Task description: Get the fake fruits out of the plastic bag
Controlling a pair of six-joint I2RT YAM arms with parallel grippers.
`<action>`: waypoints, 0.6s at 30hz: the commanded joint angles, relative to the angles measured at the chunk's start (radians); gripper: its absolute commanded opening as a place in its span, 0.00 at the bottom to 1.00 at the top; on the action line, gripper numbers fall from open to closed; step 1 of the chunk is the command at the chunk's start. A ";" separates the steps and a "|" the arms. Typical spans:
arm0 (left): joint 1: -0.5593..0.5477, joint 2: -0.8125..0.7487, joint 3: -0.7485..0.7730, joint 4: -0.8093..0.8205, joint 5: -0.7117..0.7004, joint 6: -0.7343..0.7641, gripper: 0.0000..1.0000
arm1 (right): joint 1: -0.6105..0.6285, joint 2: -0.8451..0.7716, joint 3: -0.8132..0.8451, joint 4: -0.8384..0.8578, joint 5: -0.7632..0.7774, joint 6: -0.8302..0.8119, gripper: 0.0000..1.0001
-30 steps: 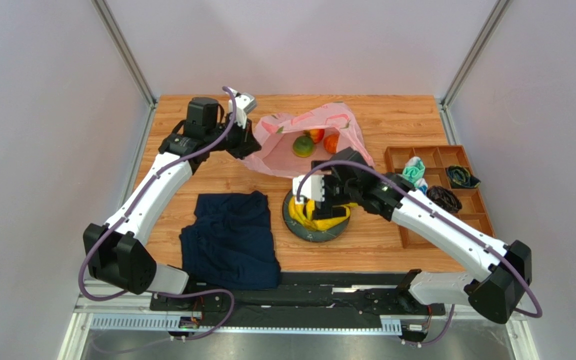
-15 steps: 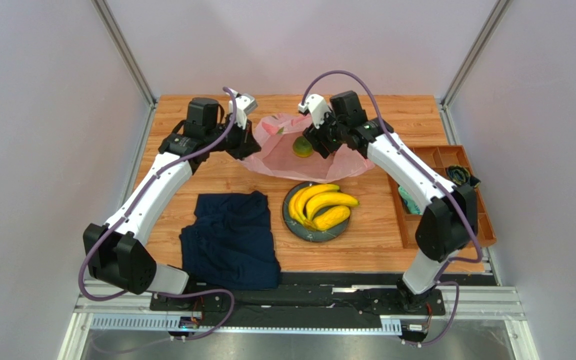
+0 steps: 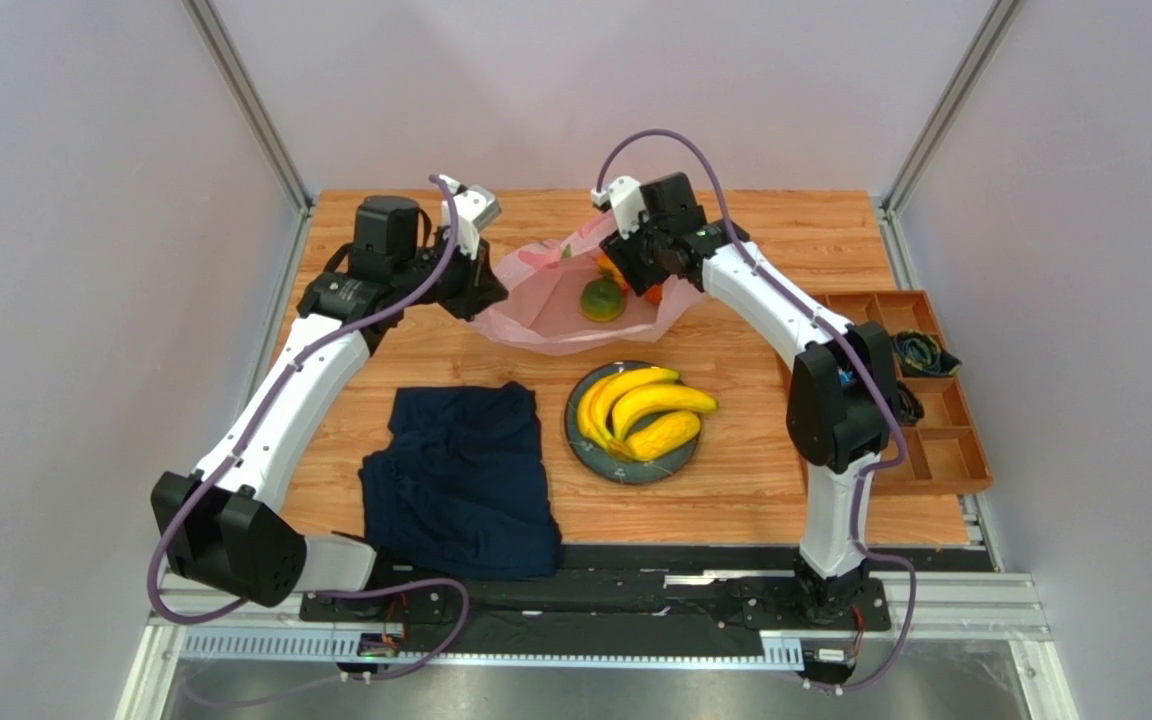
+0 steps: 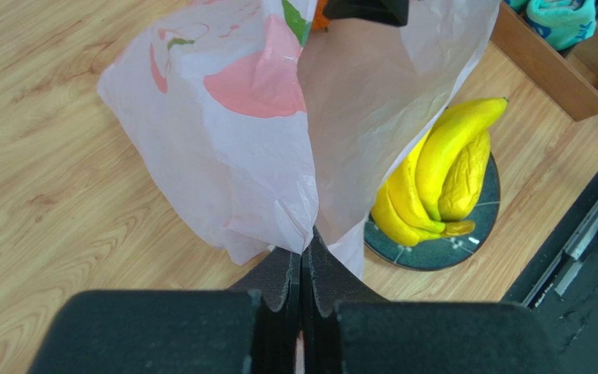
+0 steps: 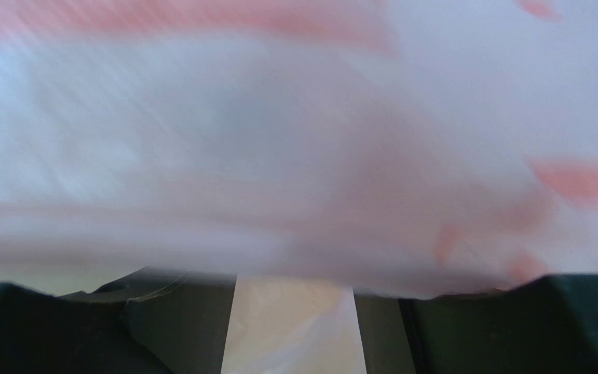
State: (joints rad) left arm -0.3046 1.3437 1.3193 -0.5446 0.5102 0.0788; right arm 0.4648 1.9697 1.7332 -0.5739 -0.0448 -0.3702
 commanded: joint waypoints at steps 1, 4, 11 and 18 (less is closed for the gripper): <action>0.027 -0.046 0.031 -0.011 -0.012 0.021 0.00 | -0.021 -0.025 0.052 0.049 0.086 0.002 0.57; 0.041 -0.058 0.058 -0.009 -0.027 0.016 0.00 | -0.025 -0.077 -0.033 0.051 0.092 -0.010 0.57; 0.052 -0.058 0.074 -0.017 -0.018 0.026 0.00 | -0.017 -0.201 -0.205 0.039 0.016 0.017 0.57; 0.052 -0.106 0.046 -0.054 -0.009 0.061 0.00 | 0.029 -0.325 -0.325 0.022 -0.023 0.051 0.58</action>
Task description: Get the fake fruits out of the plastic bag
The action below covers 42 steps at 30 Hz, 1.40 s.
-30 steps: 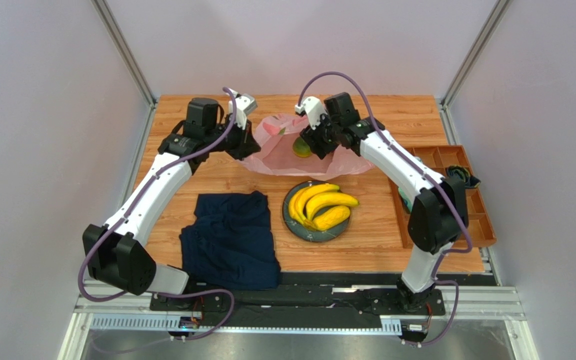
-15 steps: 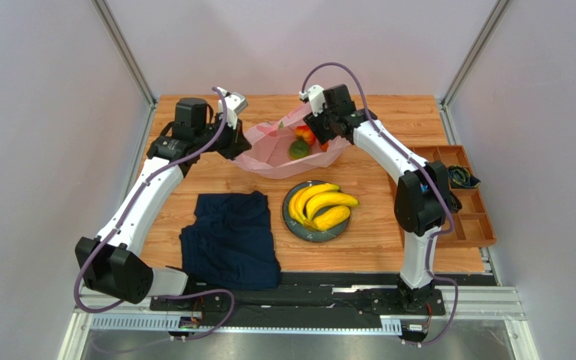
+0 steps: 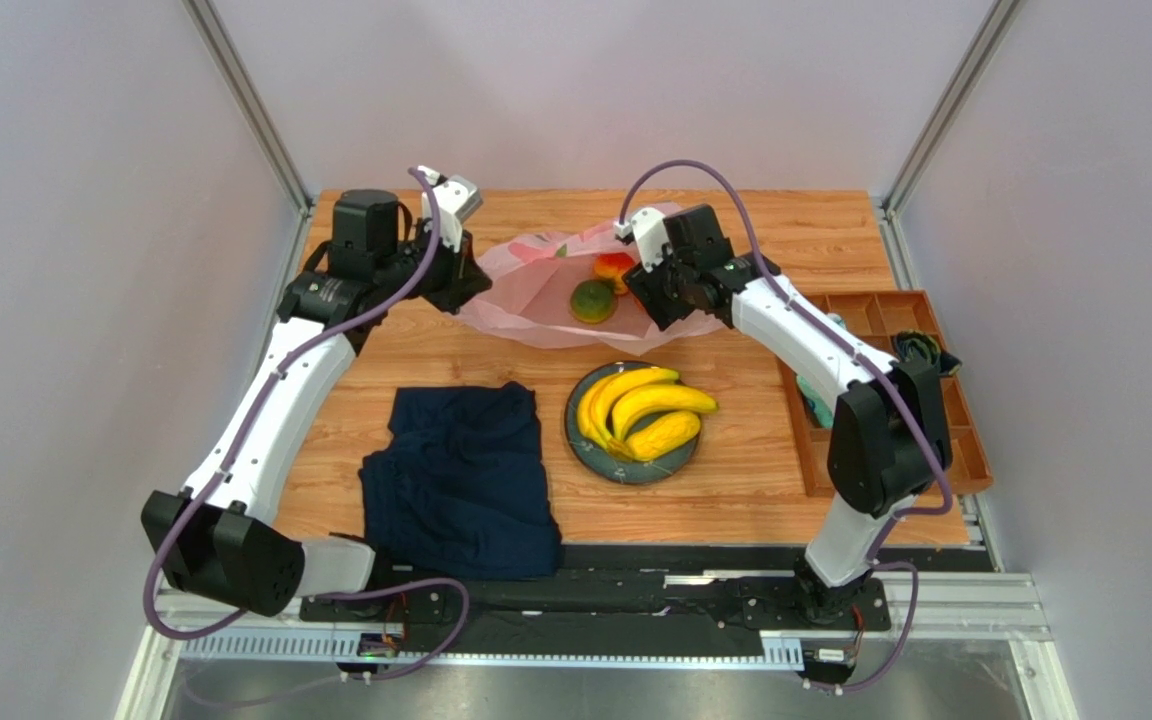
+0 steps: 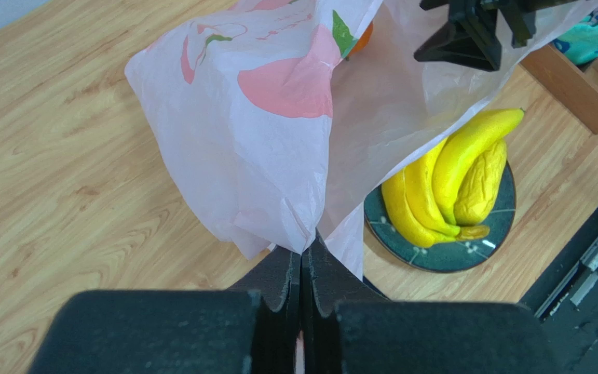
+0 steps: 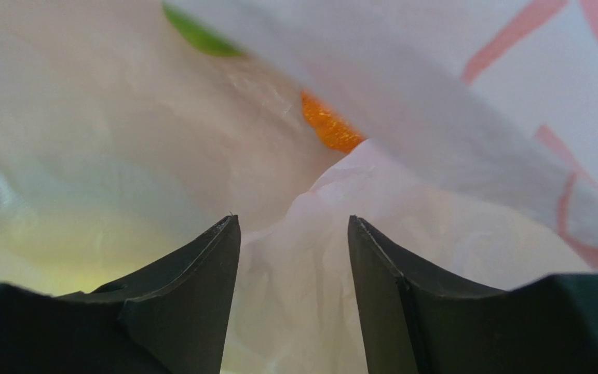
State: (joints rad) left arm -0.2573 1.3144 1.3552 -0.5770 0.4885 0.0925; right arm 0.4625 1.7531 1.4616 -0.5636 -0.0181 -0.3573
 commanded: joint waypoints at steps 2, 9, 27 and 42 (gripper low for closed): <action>0.004 -0.078 -0.027 -0.056 0.031 0.050 0.00 | 0.062 -0.129 -0.081 0.007 -0.068 0.035 0.59; 0.004 -0.107 -0.163 -0.029 0.120 -0.036 0.00 | 0.096 -0.063 0.026 0.025 -0.091 0.038 0.59; -0.002 -0.037 -0.176 0.097 0.194 -0.171 0.00 | 0.076 0.476 0.606 -0.292 0.168 -0.113 0.78; -0.002 -0.003 -0.153 0.098 0.191 -0.168 0.00 | 0.059 0.528 0.444 -0.118 0.311 -0.320 0.59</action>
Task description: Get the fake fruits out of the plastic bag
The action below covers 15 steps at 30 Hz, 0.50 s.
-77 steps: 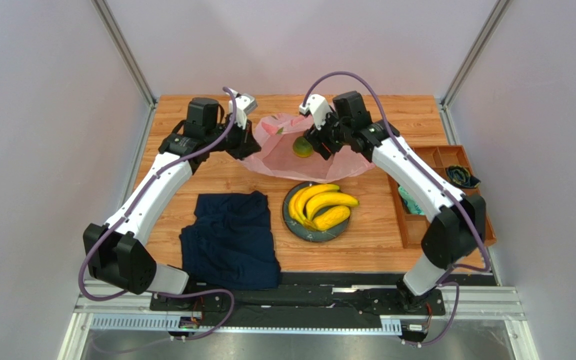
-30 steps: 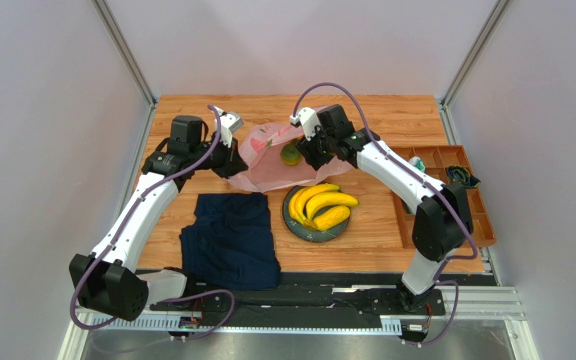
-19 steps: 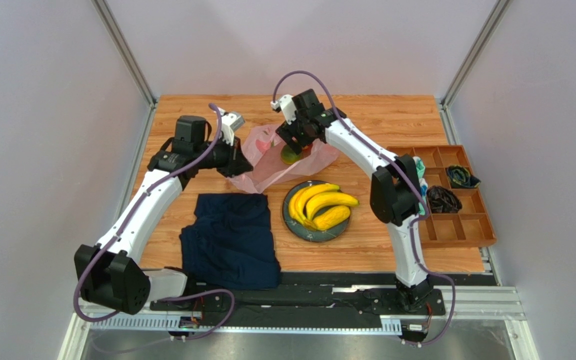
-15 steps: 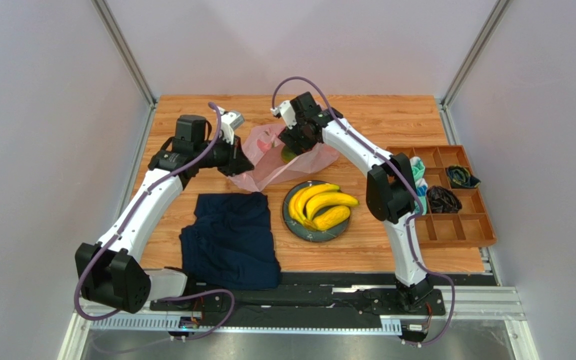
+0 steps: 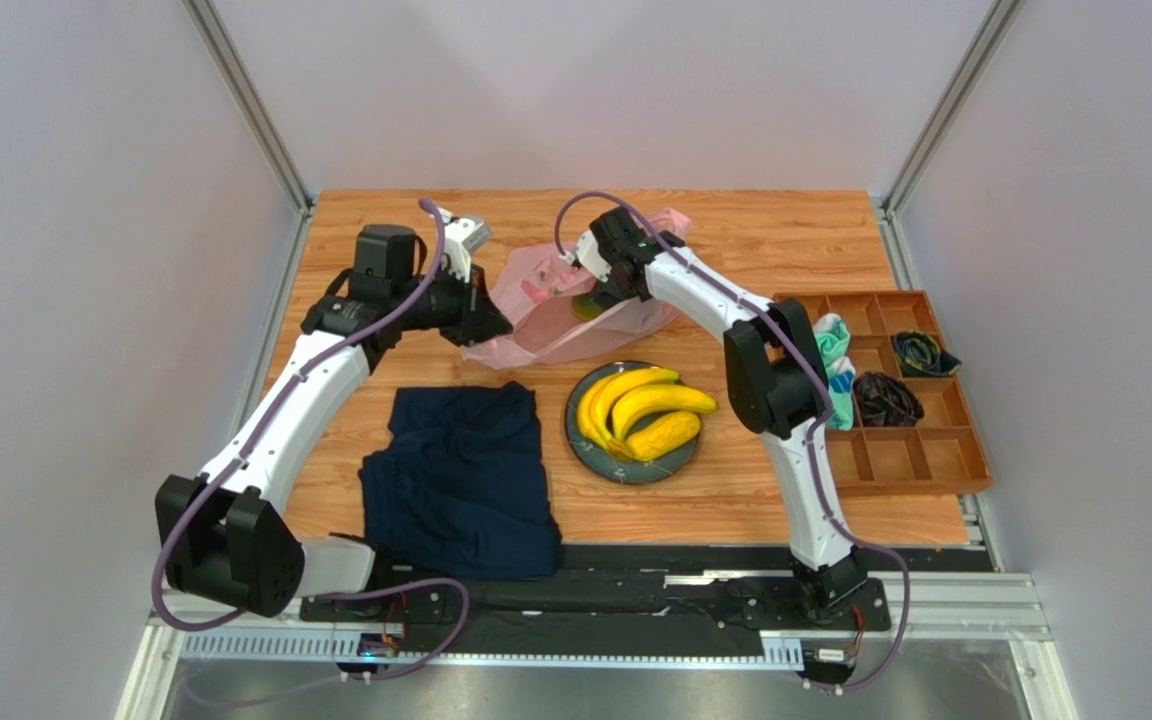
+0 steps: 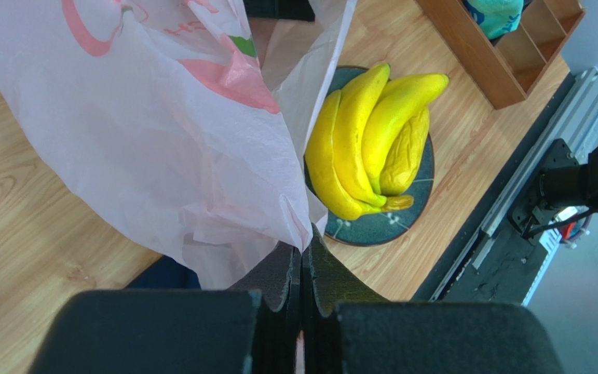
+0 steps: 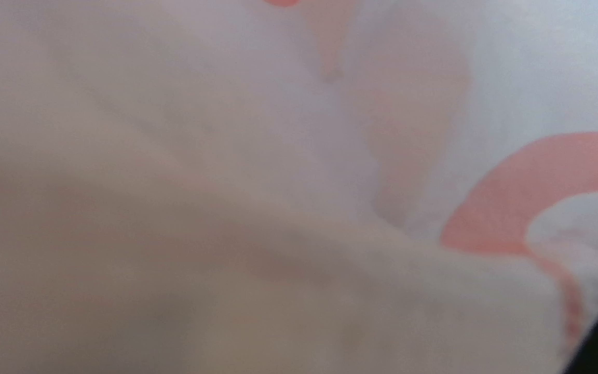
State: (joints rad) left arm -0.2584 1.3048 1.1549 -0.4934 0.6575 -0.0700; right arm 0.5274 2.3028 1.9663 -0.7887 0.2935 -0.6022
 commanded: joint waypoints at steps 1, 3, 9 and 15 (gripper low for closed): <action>-0.001 0.007 0.052 0.015 0.021 -0.004 0.00 | -0.006 -0.040 -0.090 0.123 -0.008 -0.083 0.51; -0.001 0.013 0.058 0.015 0.018 0.001 0.00 | -0.007 -0.107 -0.118 0.147 -0.046 -0.077 0.38; -0.013 0.034 0.094 0.015 0.008 0.021 0.00 | -0.030 -0.415 -0.254 0.131 -0.415 0.011 0.35; -0.079 0.027 0.104 -0.025 -0.058 0.162 0.00 | -0.079 -0.637 -0.527 0.172 -0.701 0.108 0.38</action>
State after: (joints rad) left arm -0.2897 1.3331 1.2228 -0.4988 0.6441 -0.0368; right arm 0.4728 1.7992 1.5936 -0.6693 -0.1532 -0.5705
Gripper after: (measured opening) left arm 0.008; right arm 0.364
